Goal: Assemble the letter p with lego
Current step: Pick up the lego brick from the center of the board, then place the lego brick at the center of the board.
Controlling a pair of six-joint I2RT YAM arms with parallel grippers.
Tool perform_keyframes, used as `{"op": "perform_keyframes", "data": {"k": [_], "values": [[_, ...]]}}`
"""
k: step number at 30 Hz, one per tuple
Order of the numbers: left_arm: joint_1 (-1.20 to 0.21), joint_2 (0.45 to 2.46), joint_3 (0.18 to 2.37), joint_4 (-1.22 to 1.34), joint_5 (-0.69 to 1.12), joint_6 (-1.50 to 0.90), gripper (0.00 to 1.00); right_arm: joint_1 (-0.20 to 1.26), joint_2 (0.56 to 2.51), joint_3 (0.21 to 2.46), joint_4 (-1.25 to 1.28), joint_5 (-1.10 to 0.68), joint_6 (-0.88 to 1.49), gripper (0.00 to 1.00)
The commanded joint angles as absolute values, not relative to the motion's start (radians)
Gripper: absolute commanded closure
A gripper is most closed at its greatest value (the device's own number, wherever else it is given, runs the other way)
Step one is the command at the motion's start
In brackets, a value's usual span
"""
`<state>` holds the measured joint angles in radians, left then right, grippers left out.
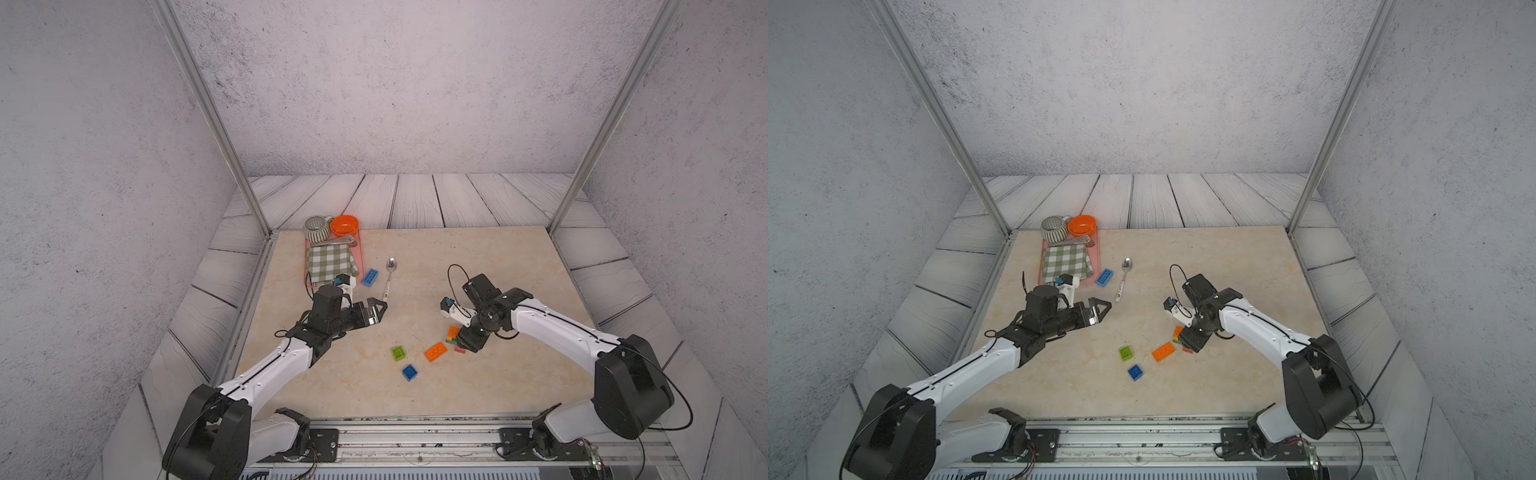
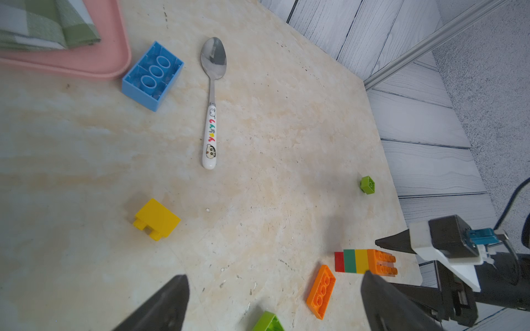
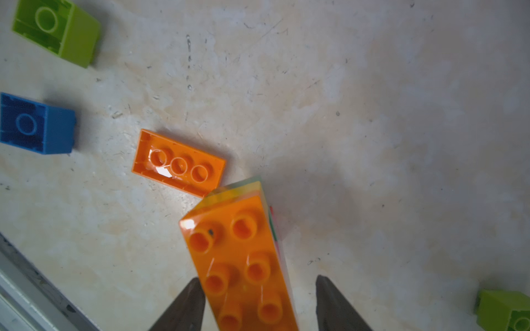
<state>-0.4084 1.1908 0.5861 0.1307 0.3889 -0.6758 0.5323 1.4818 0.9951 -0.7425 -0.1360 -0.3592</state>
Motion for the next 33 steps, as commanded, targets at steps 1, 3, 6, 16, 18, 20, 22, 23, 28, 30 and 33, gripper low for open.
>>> {"op": "perform_keyframes", "data": {"k": [1,3,6,16,18,20,22,23,28,30,33], "values": [[-0.417,1.183,0.600,0.127,0.393,-0.657,0.02,0.528,1.509,1.026,-0.780,-0.170,-0.367,0.45],[-0.417,1.181,0.600,0.126,0.392,-0.656,0.02,0.528,1.505,1.026,-0.782,-0.174,-0.356,0.52],[-0.419,1.180,0.600,0.126,0.393,-0.656,0.02,0.528,1.480,1.018,-0.782,-0.172,-0.319,0.65],[-0.422,1.182,0.600,0.126,0.390,-0.661,0.02,0.531,1.376,1.058,-0.875,0.094,0.034,0.82],[-0.422,1.181,0.602,0.122,0.390,-0.665,0.02,0.528,1.402,1.114,-0.980,0.165,0.107,0.82],[-0.422,1.183,0.603,0.122,0.391,-0.670,0.02,0.528,1.445,1.180,-1.100,0.224,0.190,0.80],[-0.422,1.184,0.603,0.120,0.390,-0.670,0.02,0.529,1.510,1.248,-1.215,0.260,0.259,0.79],[-0.422,1.183,0.603,0.118,0.388,-0.671,0.02,0.529,1.549,1.284,-1.281,0.276,0.297,0.79],[-0.422,1.162,0.604,0.092,0.367,-0.667,0.02,0.528,1.663,1.389,-1.423,0.295,0.411,0.84],[-0.422,1.158,0.604,0.081,0.350,-0.661,0.02,0.527,1.683,1.442,-1.440,0.281,0.449,0.88],[-0.422,1.154,0.611,0.068,0.362,-0.678,0.02,0.528,1.748,1.568,-1.516,0.289,0.546,0.98]]}}
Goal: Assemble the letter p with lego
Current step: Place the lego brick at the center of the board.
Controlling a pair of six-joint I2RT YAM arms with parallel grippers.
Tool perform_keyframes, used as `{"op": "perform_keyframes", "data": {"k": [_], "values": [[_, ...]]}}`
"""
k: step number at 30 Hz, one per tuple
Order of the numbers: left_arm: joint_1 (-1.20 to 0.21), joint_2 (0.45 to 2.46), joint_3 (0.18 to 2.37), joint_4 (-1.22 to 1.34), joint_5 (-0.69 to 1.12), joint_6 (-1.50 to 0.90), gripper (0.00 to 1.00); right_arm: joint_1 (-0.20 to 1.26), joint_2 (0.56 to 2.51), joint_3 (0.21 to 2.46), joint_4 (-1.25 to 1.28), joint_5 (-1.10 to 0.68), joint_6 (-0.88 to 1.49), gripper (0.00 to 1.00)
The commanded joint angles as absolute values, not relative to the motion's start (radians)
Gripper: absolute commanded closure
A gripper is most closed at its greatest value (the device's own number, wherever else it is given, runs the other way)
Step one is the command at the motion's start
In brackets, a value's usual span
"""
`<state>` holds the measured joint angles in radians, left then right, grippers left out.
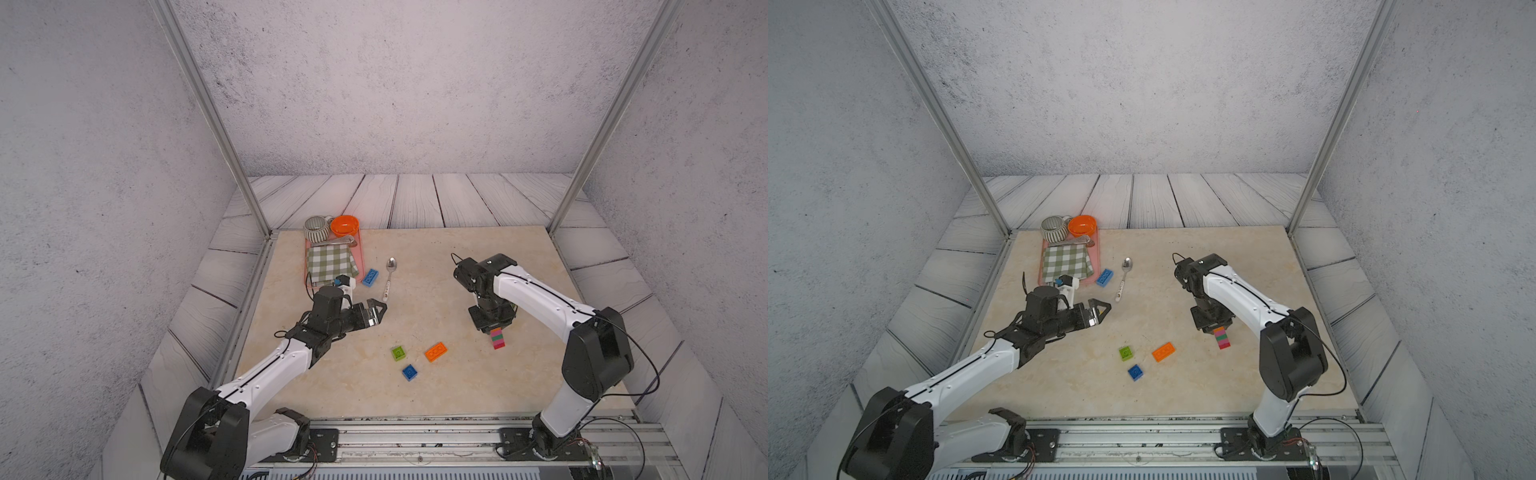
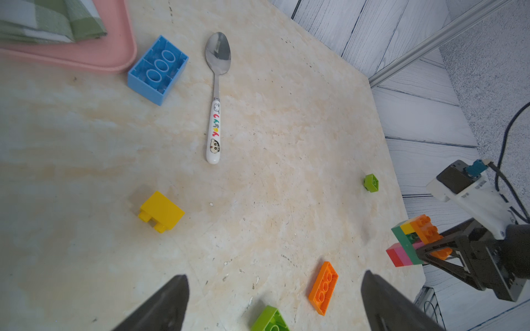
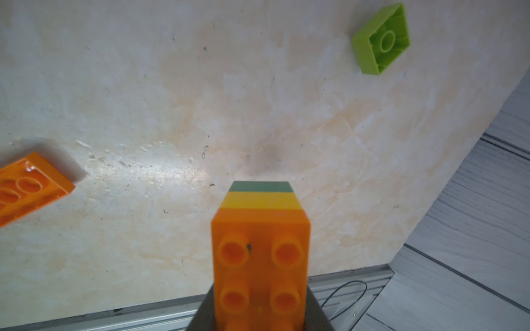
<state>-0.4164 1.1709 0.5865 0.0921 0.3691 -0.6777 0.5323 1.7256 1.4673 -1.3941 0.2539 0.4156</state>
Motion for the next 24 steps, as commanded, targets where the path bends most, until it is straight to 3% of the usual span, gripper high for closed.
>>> {"op": "perform_keyframes", "data": {"k": [1,6,13,24], "values": [[-0.422,1.151,0.613,0.065,0.369,-0.688,0.02,0.529,1.782,1.621,-1.558,0.293,0.587,0.99],[-0.422,1.129,0.605,0.066,0.384,-0.714,0.02,0.528,1.931,1.778,-1.776,0.400,0.878,1.00],[-0.421,1.105,0.592,0.049,0.345,-0.711,0.02,0.498,2.047,1.727,-1.775,0.278,1.210,1.00],[-0.420,1.117,0.591,0.049,0.331,-0.700,0.02,0.455,2.192,1.680,-1.677,0.064,1.490,1.00]]}}
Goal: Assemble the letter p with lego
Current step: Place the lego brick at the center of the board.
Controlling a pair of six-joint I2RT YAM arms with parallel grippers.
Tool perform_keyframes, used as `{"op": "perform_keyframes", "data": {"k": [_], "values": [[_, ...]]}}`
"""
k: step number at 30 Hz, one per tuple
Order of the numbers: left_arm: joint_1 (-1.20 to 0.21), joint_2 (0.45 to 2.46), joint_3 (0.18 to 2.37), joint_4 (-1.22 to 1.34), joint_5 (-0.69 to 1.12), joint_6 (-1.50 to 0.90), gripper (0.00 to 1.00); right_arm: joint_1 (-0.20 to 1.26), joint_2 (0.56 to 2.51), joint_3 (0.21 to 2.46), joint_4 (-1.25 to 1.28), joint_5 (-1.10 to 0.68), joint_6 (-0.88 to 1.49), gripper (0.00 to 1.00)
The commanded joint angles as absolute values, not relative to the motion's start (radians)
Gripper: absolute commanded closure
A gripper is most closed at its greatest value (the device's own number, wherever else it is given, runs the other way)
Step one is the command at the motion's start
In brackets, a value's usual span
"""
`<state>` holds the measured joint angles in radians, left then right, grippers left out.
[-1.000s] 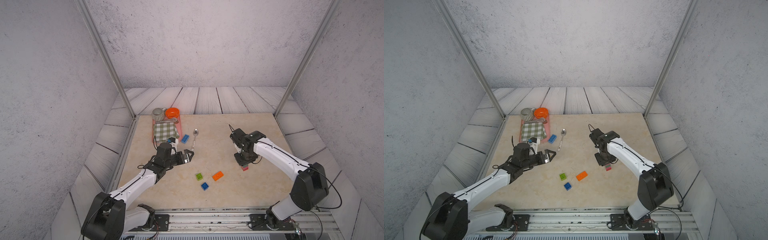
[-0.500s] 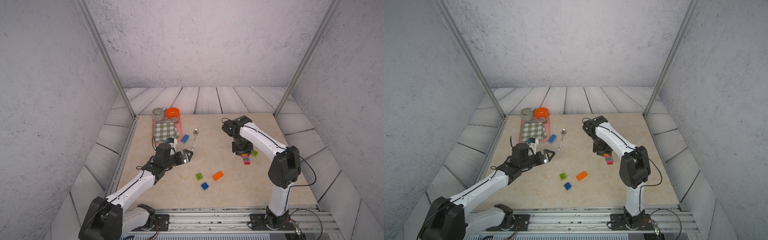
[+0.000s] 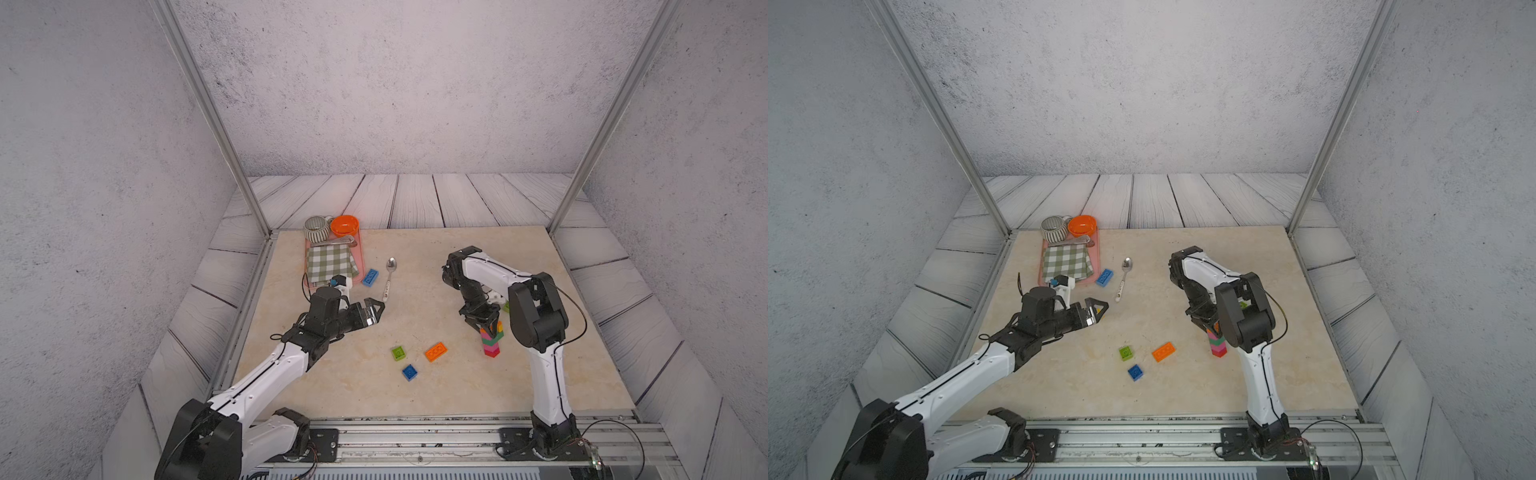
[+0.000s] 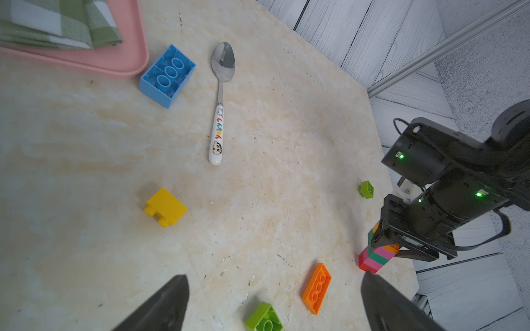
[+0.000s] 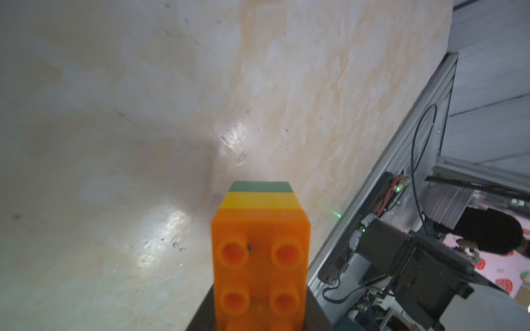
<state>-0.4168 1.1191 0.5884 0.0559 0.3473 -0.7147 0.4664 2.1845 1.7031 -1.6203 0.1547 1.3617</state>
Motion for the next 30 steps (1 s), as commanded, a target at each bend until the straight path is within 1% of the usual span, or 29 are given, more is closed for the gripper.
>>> {"op": "perform_keyframes", "data": {"k": [1,2,4,5,6,7,9,10,13,14,16,22,26,30], "values": [[-0.421,1.116,0.591,0.049,0.329,-0.697,0.02,0.453,2.193,1.668,-1.651,0.043,1.500,1.00],[-0.420,1.117,0.592,0.047,0.326,-0.694,0.02,0.448,2.201,1.664,-1.634,0.031,1.509,0.97],[-0.420,1.118,0.593,0.046,0.322,-0.691,0.02,0.441,2.231,1.689,-1.637,0.026,1.510,0.79],[-0.420,1.117,0.594,0.043,0.321,-0.689,0.02,0.436,2.250,1.707,-1.634,0.020,1.499,0.67],[-0.420,1.117,0.595,0.042,0.318,-0.687,0.02,0.432,2.264,1.721,-1.625,0.008,1.487,0.60],[-0.420,1.118,0.594,0.040,0.316,-0.685,0.02,0.426,2.274,1.728,-1.619,-0.003,1.478,0.54],[-0.420,1.118,0.595,0.038,0.312,-0.681,0.02,0.418,2.283,1.744,-1.605,-0.001,1.469,0.50],[-0.419,1.118,0.597,0.039,0.310,-0.678,0.02,0.417,2.284,1.749,-1.605,0.001,1.469,0.49],[-0.419,1.127,0.600,0.039,0.310,-0.674,0.02,0.394,2.280,1.755,-1.593,0.000,1.456,0.40],[-0.419,1.130,0.601,0.038,0.311,-0.671,0.02,0.388,2.274,1.757,-1.587,0.004,1.451,0.34],[-0.419,1.136,0.604,0.040,0.311,-0.670,0.02,0.381,2.255,1.757,-1.571,0.010,1.437,0.18],[-0.419,1.155,0.612,0.039,0.311,-0.657,0.02,0.374,2.182,1.765,-1.518,0.023,1.375,0.01],[-0.423,1.146,0.617,0.031,0.309,-0.646,0.02,0.375,2.078,1.737,-1.468,0.076,1.301,0.01],[-0.448,1.114,0.619,0.016,0.281,-0.631,0.02,0.381,1.882,1.618,-1.320,0.189,1.126,0.01]]}}
